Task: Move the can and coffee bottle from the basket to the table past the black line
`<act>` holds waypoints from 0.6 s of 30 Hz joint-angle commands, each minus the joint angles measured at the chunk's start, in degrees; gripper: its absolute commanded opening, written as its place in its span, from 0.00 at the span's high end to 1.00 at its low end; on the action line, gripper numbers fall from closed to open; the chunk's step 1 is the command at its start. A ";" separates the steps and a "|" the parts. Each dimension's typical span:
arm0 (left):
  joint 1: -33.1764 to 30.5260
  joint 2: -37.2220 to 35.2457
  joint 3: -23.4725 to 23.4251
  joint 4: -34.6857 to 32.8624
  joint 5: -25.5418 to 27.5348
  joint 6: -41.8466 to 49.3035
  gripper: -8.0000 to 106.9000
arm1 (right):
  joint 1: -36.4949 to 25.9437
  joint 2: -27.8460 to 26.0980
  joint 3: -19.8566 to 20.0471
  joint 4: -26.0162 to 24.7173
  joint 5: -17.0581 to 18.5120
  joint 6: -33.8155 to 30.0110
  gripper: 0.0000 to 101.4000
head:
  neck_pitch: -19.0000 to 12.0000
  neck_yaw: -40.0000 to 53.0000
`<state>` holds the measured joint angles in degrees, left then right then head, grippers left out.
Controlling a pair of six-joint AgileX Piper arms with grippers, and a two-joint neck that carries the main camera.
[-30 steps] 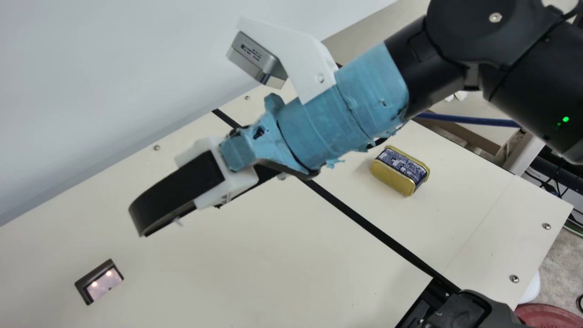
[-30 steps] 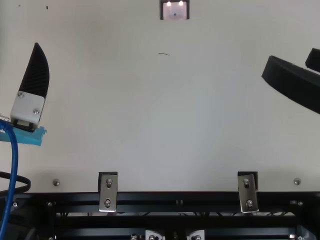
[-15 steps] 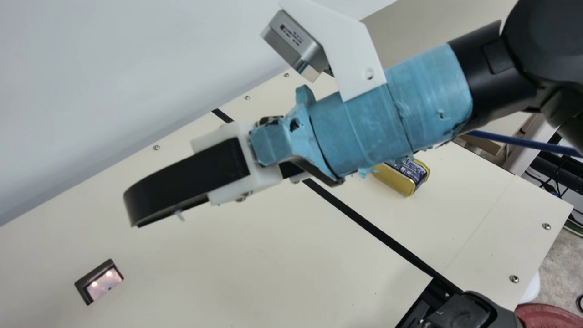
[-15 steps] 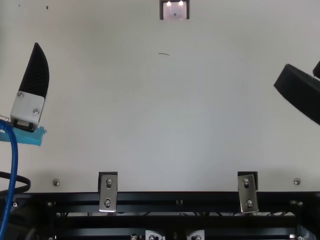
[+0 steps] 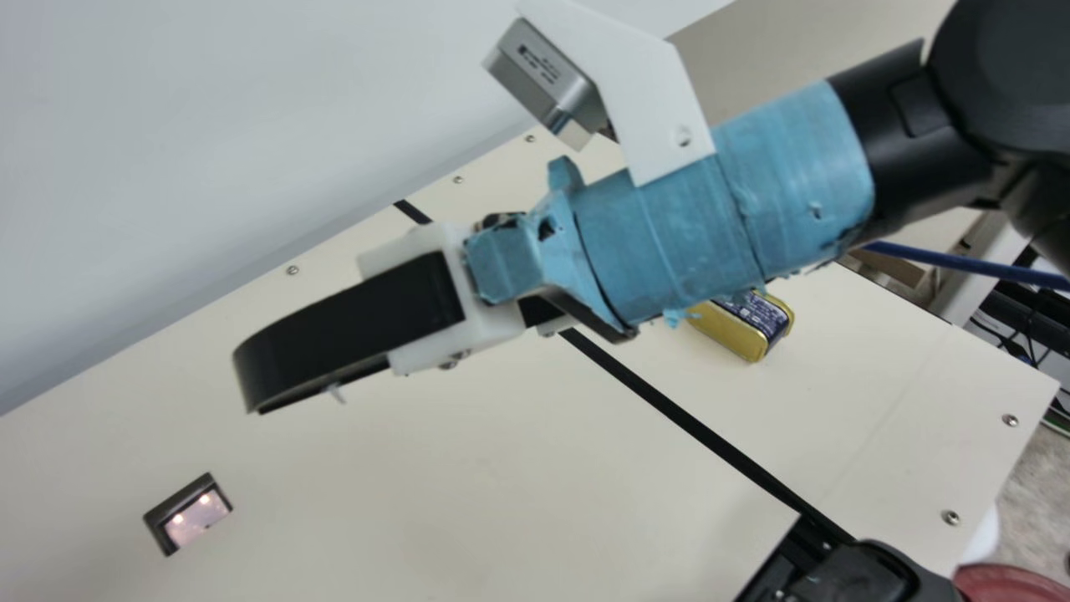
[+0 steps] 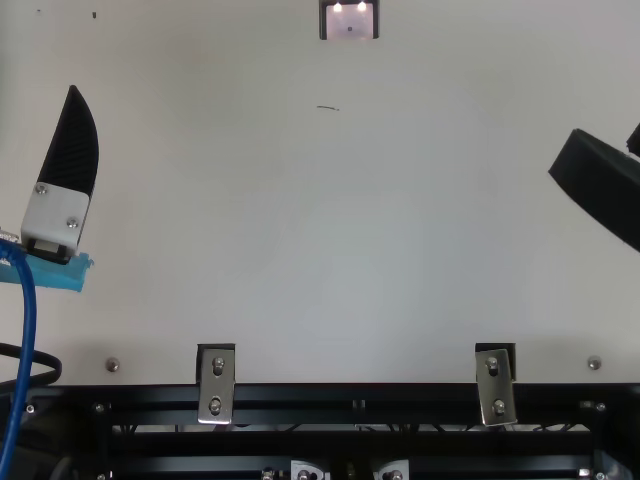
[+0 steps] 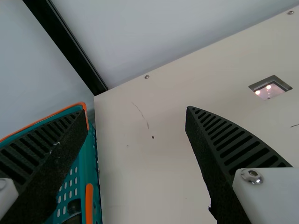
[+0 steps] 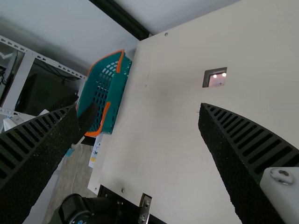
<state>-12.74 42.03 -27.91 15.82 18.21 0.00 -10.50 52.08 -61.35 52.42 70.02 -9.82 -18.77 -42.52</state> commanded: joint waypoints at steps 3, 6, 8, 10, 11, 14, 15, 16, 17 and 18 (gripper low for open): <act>0.00 0.00 0.00 0.00 0.00 0.00 0.15 | 0.00 0.00 0.00 0.00 0.00 0.00 0.00 | 0.07 6.79; 0.00 0.00 0.00 0.00 0.00 0.00 0.15 | 0.00 0.00 0.00 0.00 0.00 0.00 0.00 | 0.21 13.03; 0.00 0.00 0.00 0.00 0.00 0.00 0.15 | 0.00 0.00 0.00 0.00 0.00 0.00 0.00 | 0.14 17.23; 0.00 0.00 0.00 0.00 0.00 0.00 0.15 | 0.00 0.00 0.00 0.00 0.00 0.00 0.00 | -0.01 21.40; 0.00 0.00 0.00 0.00 0.00 0.00 0.15 | 0.00 0.00 0.00 0.00 0.00 0.00 0.00 | -0.12 23.45; 0.00 0.00 0.00 0.00 0.00 0.00 0.15 | 0.00 0.00 0.00 0.00 0.00 0.00 0.00 | -0.52 29.69; 0.00 0.00 0.00 0.00 0.00 0.00 0.15 | 0.00 0.00 0.00 0.00 0.00 0.00 0.00 | -0.69 31.85; 0.00 0.00 0.00 0.00 0.00 0.00 0.15 | 0.00 0.00 0.00 0.00 0.00 0.00 0.00 | -0.86 33.95; 0.00 0.00 0.00 0.00 0.00 0.00 0.15 | 0.00 0.00 0.00 0.00 0.00 0.00 0.00 | -1.02 36.03; 0.00 0.00 0.00 0.00 0.00 0.00 0.15 | 0.00 0.00 0.00 0.00 0.00 0.00 0.00 | -1.18 38.06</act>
<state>-12.74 42.03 -27.91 15.82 18.21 0.00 -10.50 52.08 -61.35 52.42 70.02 -9.82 -18.48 -6.16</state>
